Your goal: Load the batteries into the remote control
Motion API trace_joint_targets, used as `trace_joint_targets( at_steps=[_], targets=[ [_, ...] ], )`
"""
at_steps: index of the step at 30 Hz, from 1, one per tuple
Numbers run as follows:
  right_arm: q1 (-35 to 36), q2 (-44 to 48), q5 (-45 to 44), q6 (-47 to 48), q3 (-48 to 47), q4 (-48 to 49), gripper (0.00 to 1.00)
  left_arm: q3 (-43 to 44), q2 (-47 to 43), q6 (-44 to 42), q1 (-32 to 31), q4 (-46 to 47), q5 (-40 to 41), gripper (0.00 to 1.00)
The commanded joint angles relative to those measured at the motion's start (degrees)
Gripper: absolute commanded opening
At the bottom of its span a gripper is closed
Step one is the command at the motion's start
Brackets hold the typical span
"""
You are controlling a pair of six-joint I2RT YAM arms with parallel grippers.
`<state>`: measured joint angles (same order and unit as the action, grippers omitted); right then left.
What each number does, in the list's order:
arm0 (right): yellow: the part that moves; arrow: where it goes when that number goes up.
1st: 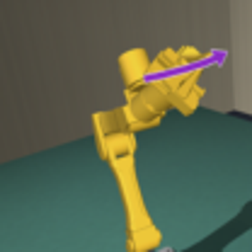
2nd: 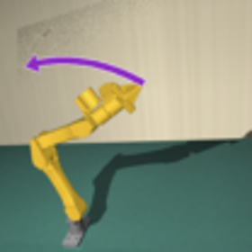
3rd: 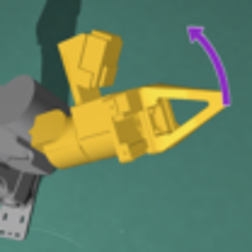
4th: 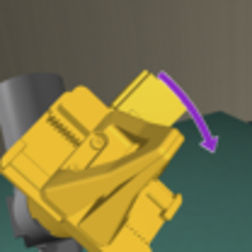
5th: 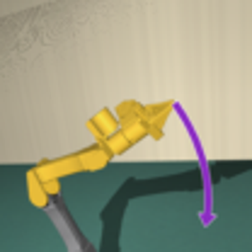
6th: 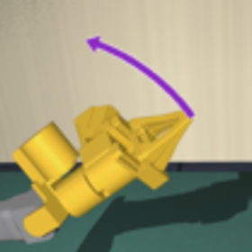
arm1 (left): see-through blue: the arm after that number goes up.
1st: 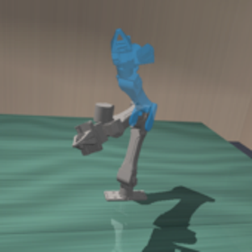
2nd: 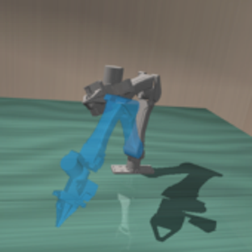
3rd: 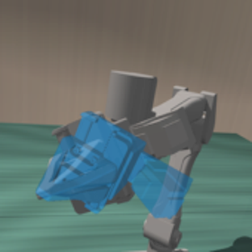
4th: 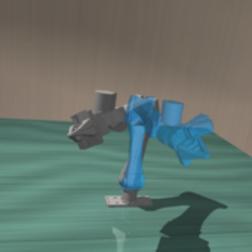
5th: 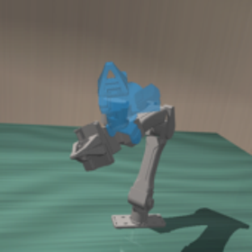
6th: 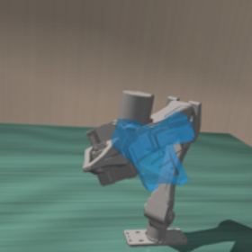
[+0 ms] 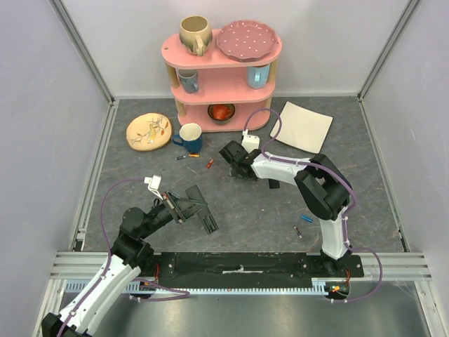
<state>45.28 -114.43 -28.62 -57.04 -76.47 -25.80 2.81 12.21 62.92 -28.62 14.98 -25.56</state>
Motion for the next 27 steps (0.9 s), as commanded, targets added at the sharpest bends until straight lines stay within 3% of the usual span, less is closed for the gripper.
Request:
trace_joint_targets(
  at_steps=[1,21,27],
  targets=[
    [0.25,-1.67,-1.52,-1.41,-1.67,-0.04,0.65,-5.18,-0.61,-0.07,0.32,0.75,0.42,0.02],
    [0.16,-2.90,-0.12,-1.24,-0.35,-0.21,0.58,-5.36,-1.04,0.01,0.32,0.57,0.25,0.02],
    [0.25,-2.55,0.23,-0.97,1.05,-0.21,0.52,-5.53,-1.31,0.28,0.32,0.57,0.25,0.02]
  ],
)
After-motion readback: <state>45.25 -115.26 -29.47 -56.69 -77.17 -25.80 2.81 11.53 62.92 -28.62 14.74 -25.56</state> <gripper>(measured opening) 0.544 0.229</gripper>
